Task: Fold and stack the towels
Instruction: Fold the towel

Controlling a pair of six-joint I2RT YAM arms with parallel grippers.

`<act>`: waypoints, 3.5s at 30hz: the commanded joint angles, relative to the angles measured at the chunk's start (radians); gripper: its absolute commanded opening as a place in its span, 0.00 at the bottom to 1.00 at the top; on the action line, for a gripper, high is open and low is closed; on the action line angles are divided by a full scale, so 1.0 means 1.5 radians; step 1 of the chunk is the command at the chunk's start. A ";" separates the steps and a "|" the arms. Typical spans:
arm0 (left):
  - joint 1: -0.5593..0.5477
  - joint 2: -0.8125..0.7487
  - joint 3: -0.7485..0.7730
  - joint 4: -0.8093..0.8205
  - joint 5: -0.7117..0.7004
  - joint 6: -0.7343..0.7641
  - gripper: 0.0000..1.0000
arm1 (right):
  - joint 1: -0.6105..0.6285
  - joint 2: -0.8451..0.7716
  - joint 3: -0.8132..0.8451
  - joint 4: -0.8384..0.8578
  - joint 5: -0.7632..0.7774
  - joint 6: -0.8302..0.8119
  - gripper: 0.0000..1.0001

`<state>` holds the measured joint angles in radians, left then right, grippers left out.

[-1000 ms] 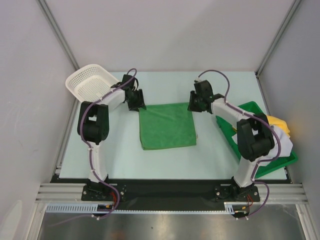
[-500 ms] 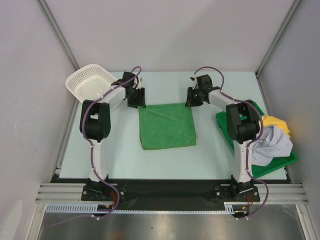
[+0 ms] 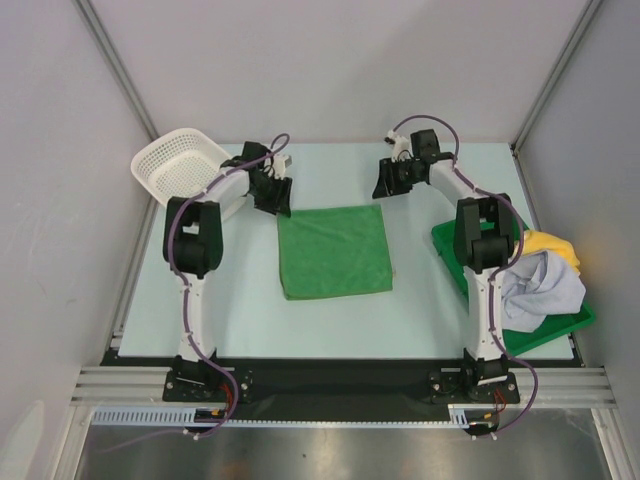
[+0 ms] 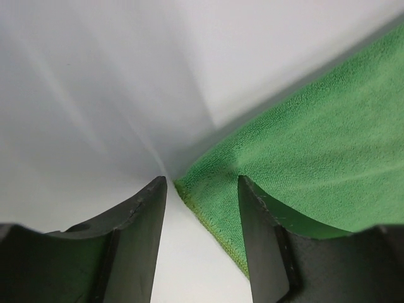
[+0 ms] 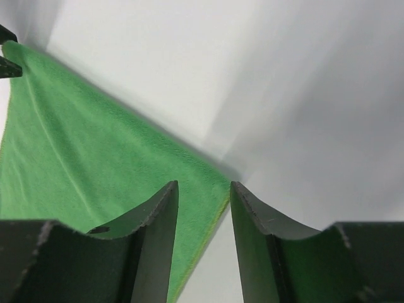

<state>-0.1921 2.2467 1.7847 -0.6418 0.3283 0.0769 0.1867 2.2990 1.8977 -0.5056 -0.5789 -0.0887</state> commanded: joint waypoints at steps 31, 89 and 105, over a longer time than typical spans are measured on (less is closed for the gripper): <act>0.021 0.059 0.089 -0.078 0.101 0.121 0.42 | -0.049 0.140 0.165 -0.132 -0.121 -0.080 0.00; -0.075 -0.329 -0.248 0.047 -0.044 0.096 0.00 | -0.027 -0.409 -0.484 0.194 0.017 -0.017 0.00; -0.130 -0.421 -0.426 0.068 -0.045 0.023 0.00 | 0.005 -0.547 -0.660 0.223 0.072 0.076 0.00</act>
<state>-0.3725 1.6768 1.1755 -0.5610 0.2863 0.1452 0.1947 1.5375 0.9382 -0.2104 -0.5182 -0.0090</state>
